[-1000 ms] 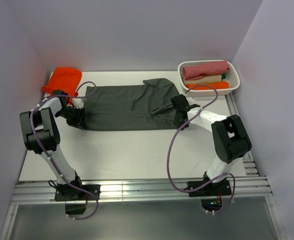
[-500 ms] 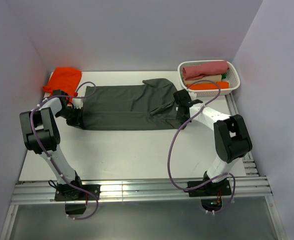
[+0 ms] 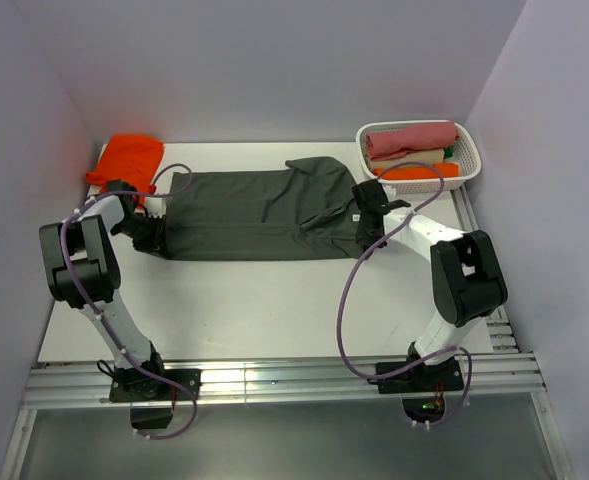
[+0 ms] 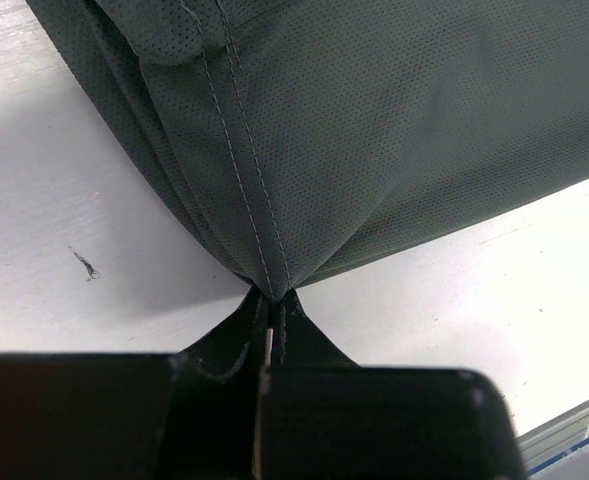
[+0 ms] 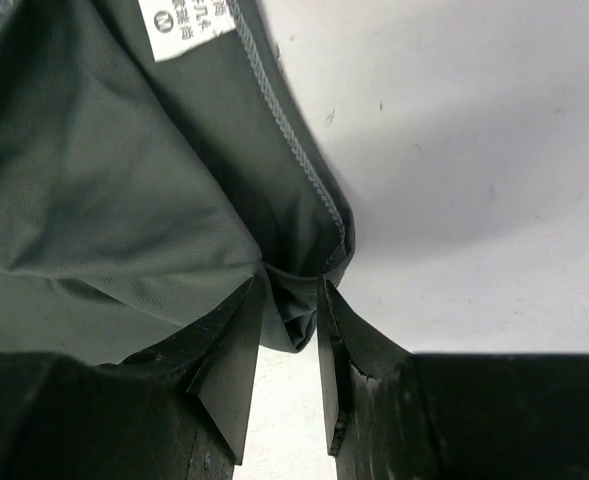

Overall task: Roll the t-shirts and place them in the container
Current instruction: Fold the tshirt

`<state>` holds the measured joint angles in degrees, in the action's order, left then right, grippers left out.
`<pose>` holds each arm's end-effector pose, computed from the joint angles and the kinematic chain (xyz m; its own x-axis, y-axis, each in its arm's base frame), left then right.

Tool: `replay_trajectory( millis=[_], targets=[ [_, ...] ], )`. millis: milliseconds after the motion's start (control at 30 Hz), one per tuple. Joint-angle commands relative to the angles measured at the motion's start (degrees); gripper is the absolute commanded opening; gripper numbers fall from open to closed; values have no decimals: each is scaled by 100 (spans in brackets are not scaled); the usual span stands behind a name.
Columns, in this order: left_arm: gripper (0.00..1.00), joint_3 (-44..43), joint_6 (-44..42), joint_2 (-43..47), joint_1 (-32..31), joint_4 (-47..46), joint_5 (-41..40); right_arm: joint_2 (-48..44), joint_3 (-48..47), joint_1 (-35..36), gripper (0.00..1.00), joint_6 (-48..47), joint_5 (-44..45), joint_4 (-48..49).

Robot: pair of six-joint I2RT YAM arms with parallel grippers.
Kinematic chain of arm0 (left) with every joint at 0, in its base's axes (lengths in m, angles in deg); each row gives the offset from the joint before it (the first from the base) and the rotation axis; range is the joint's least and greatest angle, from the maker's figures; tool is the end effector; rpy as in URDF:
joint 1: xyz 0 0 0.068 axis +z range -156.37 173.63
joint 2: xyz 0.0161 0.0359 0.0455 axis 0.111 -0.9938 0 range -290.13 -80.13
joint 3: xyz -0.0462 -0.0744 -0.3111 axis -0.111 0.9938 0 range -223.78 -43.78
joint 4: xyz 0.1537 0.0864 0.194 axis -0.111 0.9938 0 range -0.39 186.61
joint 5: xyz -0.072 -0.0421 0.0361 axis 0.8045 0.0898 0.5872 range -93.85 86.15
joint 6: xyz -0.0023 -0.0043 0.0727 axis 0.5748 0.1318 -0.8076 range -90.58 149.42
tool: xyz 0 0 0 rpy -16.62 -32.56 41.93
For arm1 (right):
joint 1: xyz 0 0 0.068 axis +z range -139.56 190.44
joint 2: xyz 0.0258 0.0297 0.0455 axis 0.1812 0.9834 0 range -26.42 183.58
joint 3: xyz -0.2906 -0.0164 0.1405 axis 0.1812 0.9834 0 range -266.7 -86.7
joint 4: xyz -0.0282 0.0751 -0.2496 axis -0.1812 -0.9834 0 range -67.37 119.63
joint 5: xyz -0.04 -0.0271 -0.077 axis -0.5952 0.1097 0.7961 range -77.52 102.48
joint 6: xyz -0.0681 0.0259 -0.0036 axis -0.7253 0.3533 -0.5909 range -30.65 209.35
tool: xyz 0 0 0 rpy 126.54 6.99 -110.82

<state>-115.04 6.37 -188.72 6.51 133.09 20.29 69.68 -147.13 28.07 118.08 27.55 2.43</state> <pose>0.3693 0.0591 0.1839 -0.9402 0.1515 -0.3050 0.2482 0.9181 -0.3090 0.3370 0.0905 0.2149 -0.8301 0.2232 -0.5110 0.2504 0.9680 0.0161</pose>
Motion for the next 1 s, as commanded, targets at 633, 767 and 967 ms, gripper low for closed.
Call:
replay_trajectory(
  millis=[633, 767, 967],
  targets=[
    [0, 157, -156, 128, 12, 37, -129, -205, 356, -14, 32, 265, -470, 558],
    [0, 165, -182, 111, 12, 37, -164, -144, 268, -22, 19, 238, -479, 514],
    [0, 174, -209, 128, 12, 55, -208, -56, -47, -40, 0, 107, -268, 251]
  ],
)
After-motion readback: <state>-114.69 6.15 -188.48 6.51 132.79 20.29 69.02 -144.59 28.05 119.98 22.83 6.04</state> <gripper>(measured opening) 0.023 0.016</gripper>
